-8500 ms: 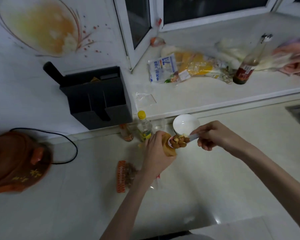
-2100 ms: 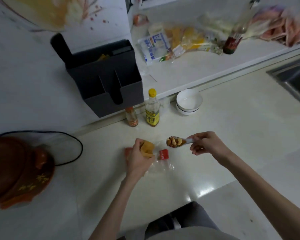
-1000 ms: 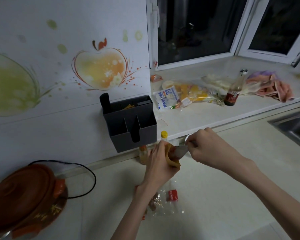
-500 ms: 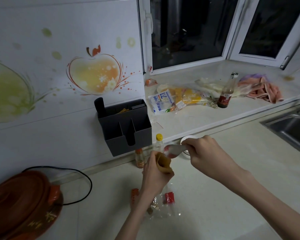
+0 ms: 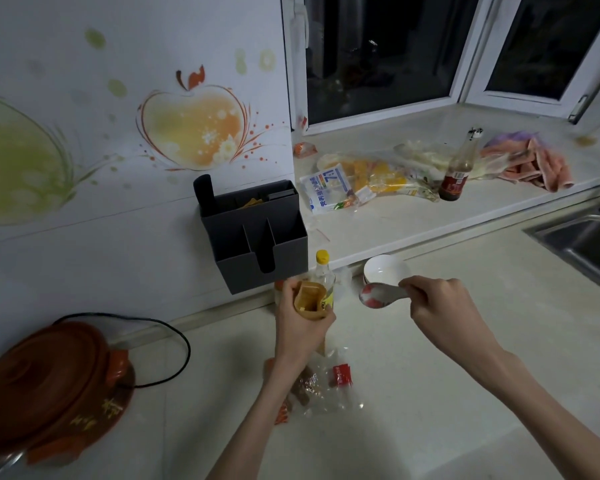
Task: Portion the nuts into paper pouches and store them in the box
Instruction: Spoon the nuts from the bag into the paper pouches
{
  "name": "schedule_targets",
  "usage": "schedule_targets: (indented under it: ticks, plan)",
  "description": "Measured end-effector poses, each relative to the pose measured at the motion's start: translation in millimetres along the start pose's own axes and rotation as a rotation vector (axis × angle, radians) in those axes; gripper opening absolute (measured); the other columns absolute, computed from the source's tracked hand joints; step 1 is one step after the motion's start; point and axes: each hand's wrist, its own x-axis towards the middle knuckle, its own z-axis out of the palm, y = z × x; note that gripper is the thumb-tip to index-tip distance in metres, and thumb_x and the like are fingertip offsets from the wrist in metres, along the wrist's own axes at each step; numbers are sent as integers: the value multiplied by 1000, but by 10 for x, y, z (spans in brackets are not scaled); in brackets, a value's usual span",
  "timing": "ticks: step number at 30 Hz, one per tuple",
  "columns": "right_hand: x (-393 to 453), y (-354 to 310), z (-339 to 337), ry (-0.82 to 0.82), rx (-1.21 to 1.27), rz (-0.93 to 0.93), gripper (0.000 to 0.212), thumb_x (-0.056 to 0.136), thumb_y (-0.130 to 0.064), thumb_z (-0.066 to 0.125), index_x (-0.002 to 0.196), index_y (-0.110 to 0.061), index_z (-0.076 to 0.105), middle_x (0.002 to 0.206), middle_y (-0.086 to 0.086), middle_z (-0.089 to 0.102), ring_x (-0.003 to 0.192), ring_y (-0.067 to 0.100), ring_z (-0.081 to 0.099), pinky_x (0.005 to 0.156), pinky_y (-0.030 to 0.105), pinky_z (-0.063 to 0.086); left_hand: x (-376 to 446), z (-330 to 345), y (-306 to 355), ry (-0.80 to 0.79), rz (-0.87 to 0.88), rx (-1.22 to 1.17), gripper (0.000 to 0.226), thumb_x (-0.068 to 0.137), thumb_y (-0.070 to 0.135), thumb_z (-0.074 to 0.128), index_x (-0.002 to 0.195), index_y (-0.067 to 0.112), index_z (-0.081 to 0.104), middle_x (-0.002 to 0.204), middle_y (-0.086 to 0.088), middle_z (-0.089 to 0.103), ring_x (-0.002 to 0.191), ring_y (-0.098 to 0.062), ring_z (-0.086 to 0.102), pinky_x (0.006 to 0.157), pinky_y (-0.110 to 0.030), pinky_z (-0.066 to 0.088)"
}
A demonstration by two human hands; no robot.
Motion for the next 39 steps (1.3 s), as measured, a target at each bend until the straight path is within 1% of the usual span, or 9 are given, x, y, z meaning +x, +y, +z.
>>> schedule_targets:
  ticks: [10, 13, 20, 24, 26, 29, 31, 35, 39]
  plan:
    - [-237, 186, 162, -29, 48, 82, 24, 85, 1, 51, 90, -9, 71, 59, 8, 63, 59, 31, 55, 57, 34, 43, -244, 37, -282, -100, -43, 24, 47, 67, 20, 78, 101, 33, 48, 89, 10, 64, 77, -7, 63, 64, -12, 49]
    - [-253, 291, 283, -43, 211, 210, 16, 88, -9, 54, 80, -15, 66, 54, -2, 63, 50, 15, 53, 48, 16, 38, -360, 62, -375, -105, -172, 24, 49, 65, 35, 81, 99, 41, 47, 88, 19, 65, 71, 0, 63, 57, -6, 45]
    - [-185, 486, 646, -60, 434, 277, 23, 89, -15, 58, 67, -17, 64, 54, 3, 54, 47, 8, 42, 48, 16, 31, -377, 208, -583, -76, -566, -51, 63, 38, 63, 81, 92, 43, 54, 86, 17, 69, 78, -1, 65, 60, -22, 49]
    - [-85, 569, 875, -155, 444, 237, 28, 97, -15, 47, 73, -13, 61, 70, -4, 66, 63, 2, 57, 62, 10, 39, -294, 371, -619, -84, -641, -235, 53, 59, 42, 85, 104, 36, 56, 92, 11, 72, 88, -8, 67, 70, -22, 48]
    - [-41, 616, 957, -192, 535, 240, 32, 100, -15, 42, 70, -12, 52, 61, -2, 62, 56, 13, 58, 68, 22, 48, -263, 462, -661, -100, -640, -306, 48, 70, 24, 78, 109, 36, 54, 96, 10, 73, 97, -13, 67, 75, -25, 50]
    - [36, 715, 1036, -242, 554, 285, 30, 99, -17, 42, 69, -13, 46, 55, -3, 46, 47, 16, 49, 59, 39, 51, -211, 619, -634, -184, -613, -385, 50, 63, 27, 67, 109, 42, 51, 106, 10, 71, 101, -8, 67, 70, -26, 54]
    - [92, 811, 1064, -326, 590, 374, 23, 96, -19, 47, 76, -9, 55, 56, -3, 44, 48, 14, 44, 54, 37, 49, -120, 765, -598, -220, -595, -443, 45, 67, 21, 59, 108, 39, 54, 114, 5, 70, 101, -14, 66, 70, -28, 53]
    - [179, 1017, 1050, -492, 808, 490, 16, 93, -24, 55, 87, -14, 66, 54, -6, 50, 49, 13, 45, 49, 28, 45, 80, 1083, -462, -247, -620, -624, 53, 66, 5, 45, 118, 2, 53, 122, -13, 66, 99, -33, 65, 72, -37, 50]
    - [304, 1289, 969, -520, 965, 513, 14, 94, -21, 57, 96, -13, 68, 54, -1, 49, 49, 15, 40, 50, 27, 40, 208, 1339, -370, -244, -663, -709, 45, 73, -1, 39, 107, 7, 69, 117, -16, 69, 99, -32, 69, 79, -41, 58]
